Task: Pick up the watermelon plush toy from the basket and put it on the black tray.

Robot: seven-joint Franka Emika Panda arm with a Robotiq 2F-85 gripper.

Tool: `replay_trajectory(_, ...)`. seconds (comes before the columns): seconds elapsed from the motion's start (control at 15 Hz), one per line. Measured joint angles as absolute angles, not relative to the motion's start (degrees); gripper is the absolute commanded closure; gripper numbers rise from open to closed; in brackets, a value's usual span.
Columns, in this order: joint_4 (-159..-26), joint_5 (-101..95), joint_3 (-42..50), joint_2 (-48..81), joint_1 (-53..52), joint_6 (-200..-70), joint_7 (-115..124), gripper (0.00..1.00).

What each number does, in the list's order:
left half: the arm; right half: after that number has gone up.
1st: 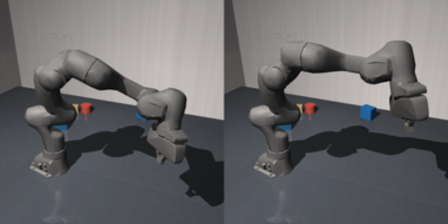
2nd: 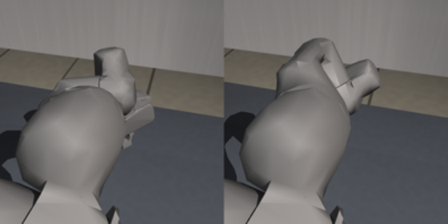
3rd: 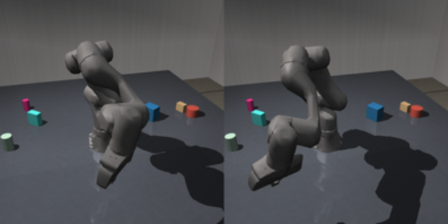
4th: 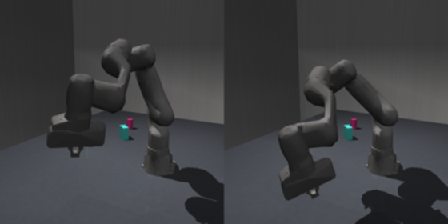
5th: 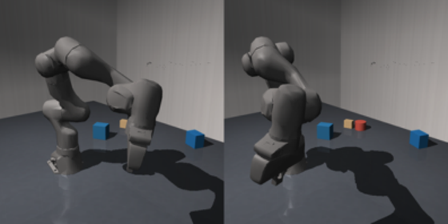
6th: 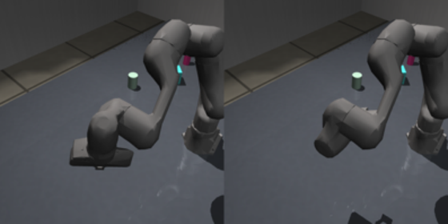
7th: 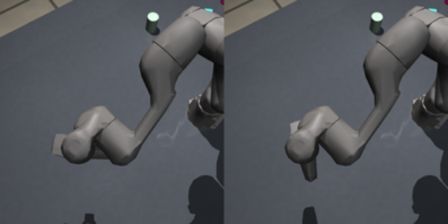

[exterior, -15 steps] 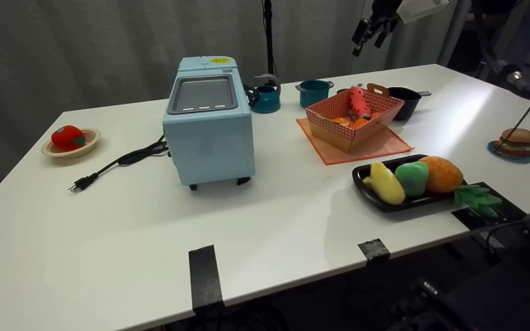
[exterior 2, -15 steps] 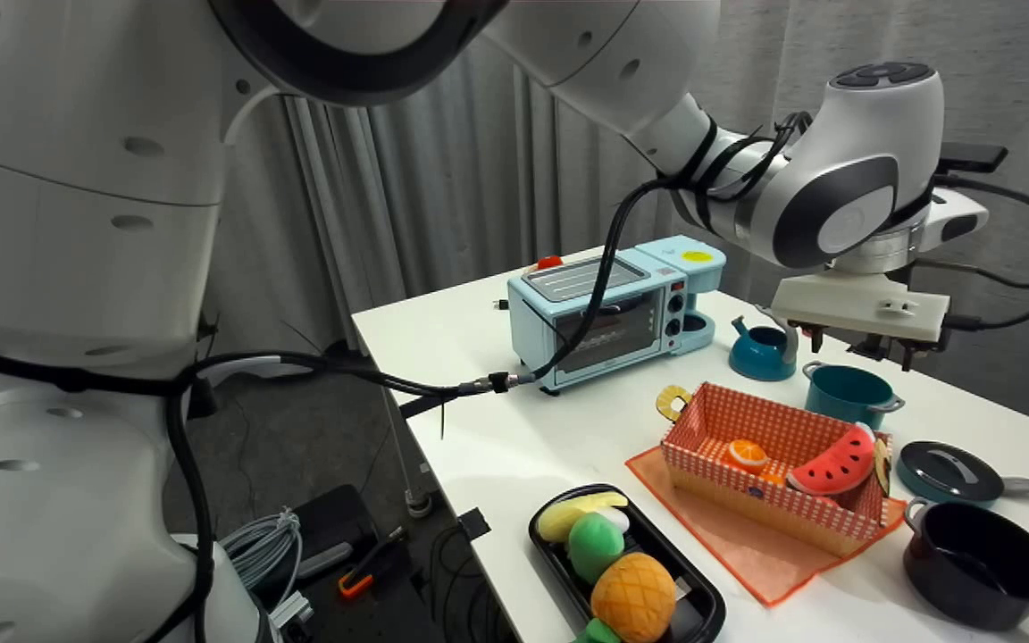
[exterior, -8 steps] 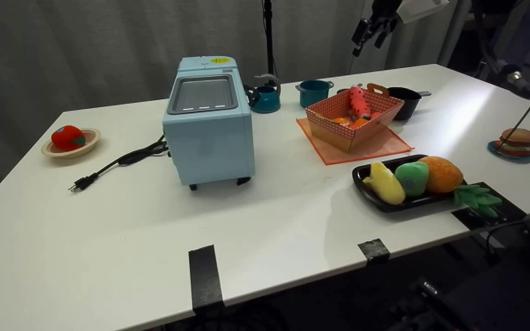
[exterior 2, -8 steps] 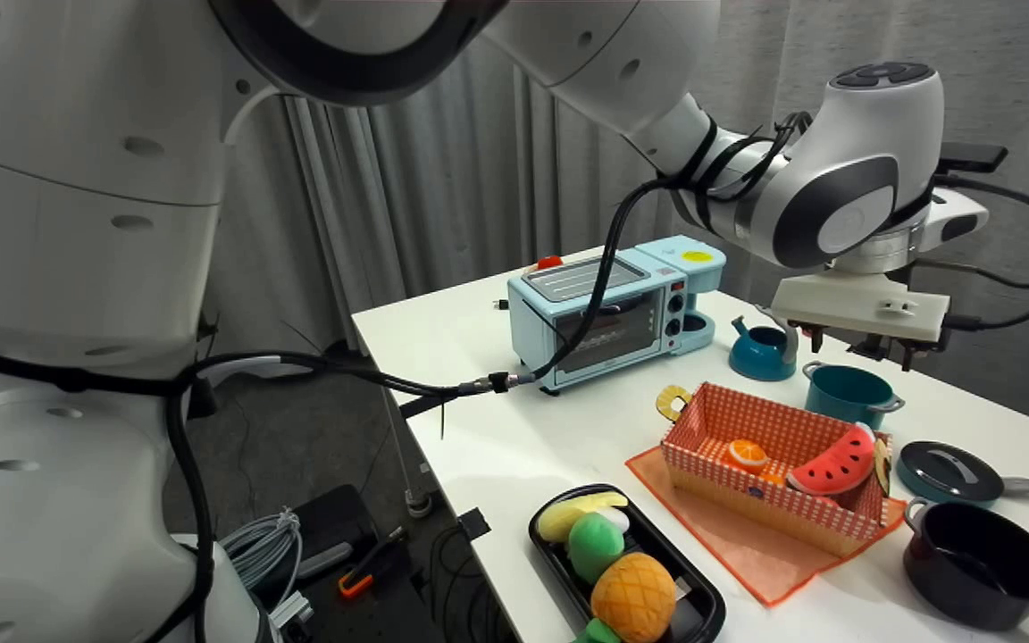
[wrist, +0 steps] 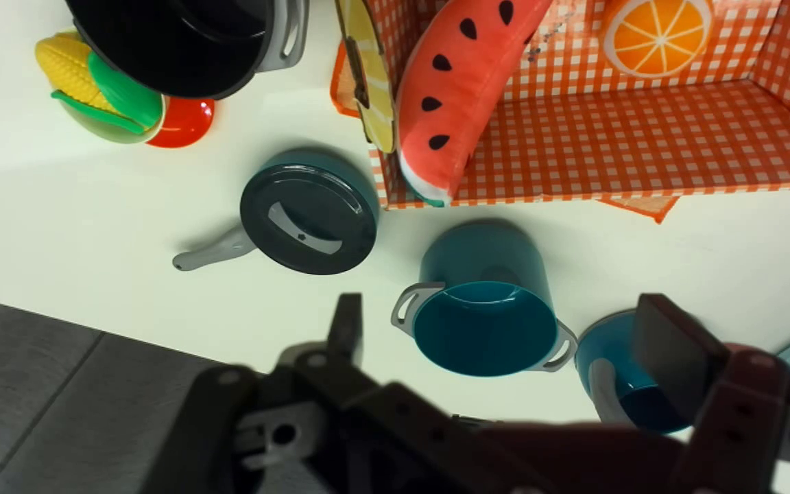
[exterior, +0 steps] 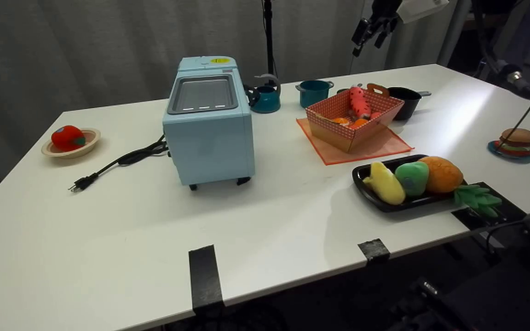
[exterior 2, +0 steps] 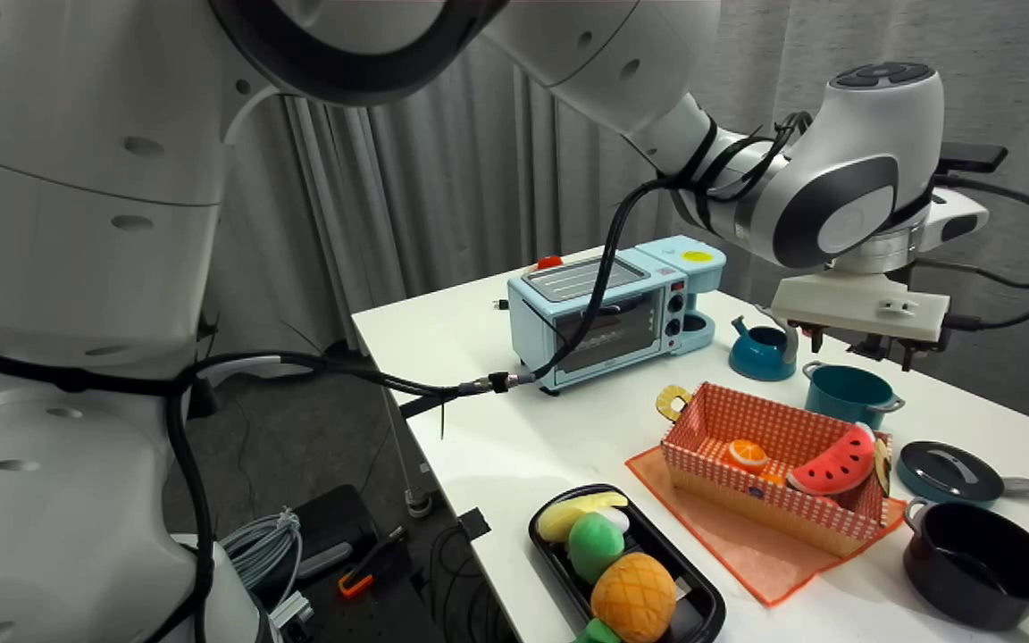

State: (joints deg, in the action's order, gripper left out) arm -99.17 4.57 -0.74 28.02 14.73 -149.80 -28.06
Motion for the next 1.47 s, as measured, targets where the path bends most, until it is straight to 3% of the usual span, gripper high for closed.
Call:
replay_trajectory(0.93, -99.07, 4.51, -0.75, 28.4, 14.64, -149.8, -28.05, 0.0)
replay_trajectory(1.47, -93.94, 2.06, -0.73, 35.48, 11.46, -144.69, -22.52, 0.0)
